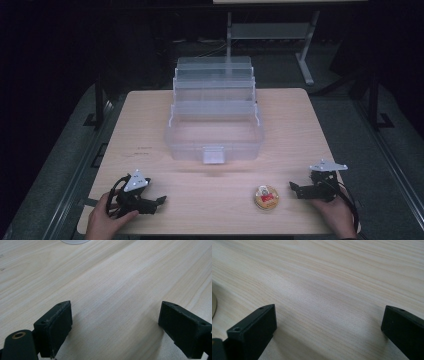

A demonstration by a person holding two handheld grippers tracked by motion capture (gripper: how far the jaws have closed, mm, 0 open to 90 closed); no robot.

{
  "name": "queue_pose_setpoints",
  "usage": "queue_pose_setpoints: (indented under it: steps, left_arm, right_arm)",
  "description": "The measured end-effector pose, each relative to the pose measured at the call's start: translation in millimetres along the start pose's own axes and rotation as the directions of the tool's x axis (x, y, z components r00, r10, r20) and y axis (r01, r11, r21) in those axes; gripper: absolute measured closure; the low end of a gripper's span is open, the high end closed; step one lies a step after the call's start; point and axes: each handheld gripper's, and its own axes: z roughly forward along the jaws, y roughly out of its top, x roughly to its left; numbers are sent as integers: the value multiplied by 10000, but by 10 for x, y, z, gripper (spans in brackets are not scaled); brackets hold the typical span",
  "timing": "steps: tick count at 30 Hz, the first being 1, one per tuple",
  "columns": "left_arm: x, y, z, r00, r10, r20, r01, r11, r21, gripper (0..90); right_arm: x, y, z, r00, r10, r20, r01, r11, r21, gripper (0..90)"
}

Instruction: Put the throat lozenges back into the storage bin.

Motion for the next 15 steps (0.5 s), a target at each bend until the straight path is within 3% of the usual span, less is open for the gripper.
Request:
queue_pose_setpoints:
  steps: [6, 15]
  left_arm:
    - [0, 0, 0, 10000, 5, -4, -5, 10000, 5, 110]
    - [0, 0, 0, 10000, 2, -1, -2, 10000, 3, 110]
  right_arm:
    - [1, 0, -2, 10000, 11, 23, -11, 10000, 17, 0]
    - [-26, 44, -39, 9997, 251, -64, -247, 9985, 494, 1]
